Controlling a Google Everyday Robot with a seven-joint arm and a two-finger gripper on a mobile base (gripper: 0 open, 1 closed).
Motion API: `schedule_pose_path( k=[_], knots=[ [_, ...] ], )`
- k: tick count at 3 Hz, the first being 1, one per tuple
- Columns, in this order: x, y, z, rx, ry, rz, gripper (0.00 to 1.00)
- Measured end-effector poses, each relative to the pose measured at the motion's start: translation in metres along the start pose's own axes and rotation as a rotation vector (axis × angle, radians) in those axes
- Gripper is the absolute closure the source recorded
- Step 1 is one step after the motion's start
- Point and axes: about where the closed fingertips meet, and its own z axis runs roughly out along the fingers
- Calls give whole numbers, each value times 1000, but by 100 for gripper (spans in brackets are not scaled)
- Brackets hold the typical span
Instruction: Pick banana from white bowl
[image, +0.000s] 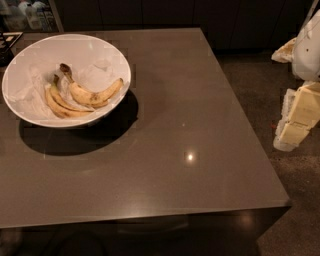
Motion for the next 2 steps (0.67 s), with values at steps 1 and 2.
schedule_pose_path(
  k=[1,2],
  knots=[
    [0,0,0,0,0,0,0],
    [-11,-6,-2,-4,9,5,0]
  ],
)
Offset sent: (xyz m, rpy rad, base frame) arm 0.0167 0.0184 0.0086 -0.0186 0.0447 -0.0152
